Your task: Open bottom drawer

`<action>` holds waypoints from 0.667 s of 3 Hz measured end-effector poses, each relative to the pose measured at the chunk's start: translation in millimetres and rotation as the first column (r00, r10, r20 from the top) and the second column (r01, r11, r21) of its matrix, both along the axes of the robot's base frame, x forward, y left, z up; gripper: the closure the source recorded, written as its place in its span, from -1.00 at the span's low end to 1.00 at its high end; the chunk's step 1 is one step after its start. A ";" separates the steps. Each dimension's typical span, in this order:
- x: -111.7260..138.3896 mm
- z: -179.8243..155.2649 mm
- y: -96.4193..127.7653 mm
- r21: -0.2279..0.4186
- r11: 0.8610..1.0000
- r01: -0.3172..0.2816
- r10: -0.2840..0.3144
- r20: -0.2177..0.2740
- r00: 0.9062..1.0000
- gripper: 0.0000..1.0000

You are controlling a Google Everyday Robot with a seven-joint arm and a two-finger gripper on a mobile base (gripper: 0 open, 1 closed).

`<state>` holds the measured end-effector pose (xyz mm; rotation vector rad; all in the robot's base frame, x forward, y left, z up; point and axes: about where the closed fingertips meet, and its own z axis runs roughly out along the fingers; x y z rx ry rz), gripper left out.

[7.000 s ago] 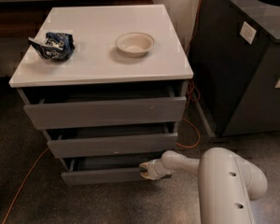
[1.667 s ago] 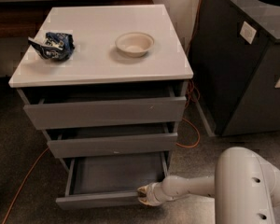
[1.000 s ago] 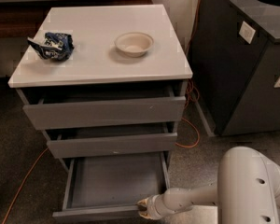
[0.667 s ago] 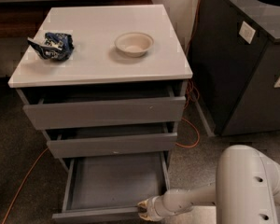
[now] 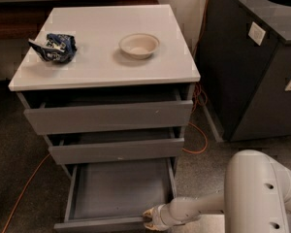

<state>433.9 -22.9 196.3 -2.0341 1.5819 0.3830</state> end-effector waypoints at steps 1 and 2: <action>-1.6 -1.1 1.4 0.001 1.000 -0.002 0.002 -0.003 1.000 -0.61; -2.6 -1.6 2.1 0.002 1.000 -0.002 0.002 -0.005 1.000 -0.99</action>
Offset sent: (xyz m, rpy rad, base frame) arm -0.0011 0.0009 -0.0007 0.0008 0.0020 0.0011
